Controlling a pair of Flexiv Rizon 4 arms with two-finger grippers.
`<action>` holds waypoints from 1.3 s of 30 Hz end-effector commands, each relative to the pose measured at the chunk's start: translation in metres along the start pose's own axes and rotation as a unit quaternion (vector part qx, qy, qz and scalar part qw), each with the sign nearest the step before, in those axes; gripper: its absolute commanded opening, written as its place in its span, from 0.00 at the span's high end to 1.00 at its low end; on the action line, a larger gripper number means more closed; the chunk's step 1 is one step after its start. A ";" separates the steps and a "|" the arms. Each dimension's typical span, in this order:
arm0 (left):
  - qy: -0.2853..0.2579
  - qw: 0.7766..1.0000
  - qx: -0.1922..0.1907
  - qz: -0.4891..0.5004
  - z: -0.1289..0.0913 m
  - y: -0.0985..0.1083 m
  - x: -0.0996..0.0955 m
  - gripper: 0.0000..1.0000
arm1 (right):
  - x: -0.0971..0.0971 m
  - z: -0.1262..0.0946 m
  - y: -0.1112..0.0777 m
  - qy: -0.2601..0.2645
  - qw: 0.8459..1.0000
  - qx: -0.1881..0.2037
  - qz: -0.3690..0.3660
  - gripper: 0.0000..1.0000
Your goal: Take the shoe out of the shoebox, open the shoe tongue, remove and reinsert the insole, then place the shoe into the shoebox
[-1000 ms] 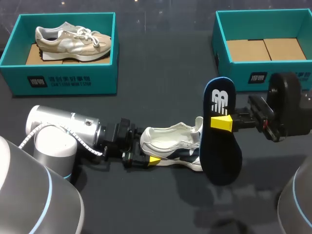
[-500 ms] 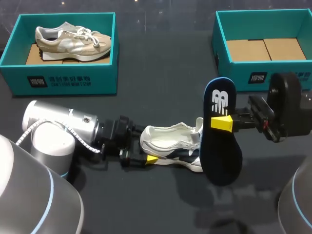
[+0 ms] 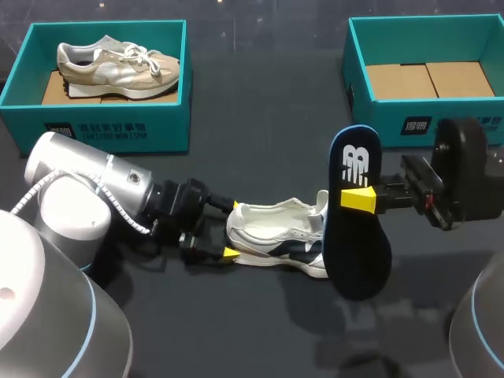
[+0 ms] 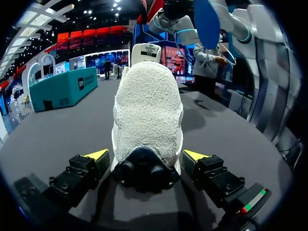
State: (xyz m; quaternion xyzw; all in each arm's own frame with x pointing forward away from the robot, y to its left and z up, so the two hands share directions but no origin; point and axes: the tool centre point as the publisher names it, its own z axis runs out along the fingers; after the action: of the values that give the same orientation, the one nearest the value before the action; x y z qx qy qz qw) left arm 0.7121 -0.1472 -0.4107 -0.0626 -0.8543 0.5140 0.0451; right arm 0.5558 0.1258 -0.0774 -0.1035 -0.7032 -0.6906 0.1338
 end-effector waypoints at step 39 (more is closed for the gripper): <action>-0.005 0.949 -0.313 0.045 -0.056 -0.050 0.011 0.00 | 0.002 0.000 0.000 -0.002 1.000 0.000 0.001 1.00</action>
State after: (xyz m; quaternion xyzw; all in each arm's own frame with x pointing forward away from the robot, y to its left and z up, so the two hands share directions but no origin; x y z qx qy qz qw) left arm 0.7021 -0.1190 -0.3499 -0.1073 -0.9539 0.2801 -0.0072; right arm 0.5555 0.1254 -0.0769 -0.1038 -0.7033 -0.6904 0.1337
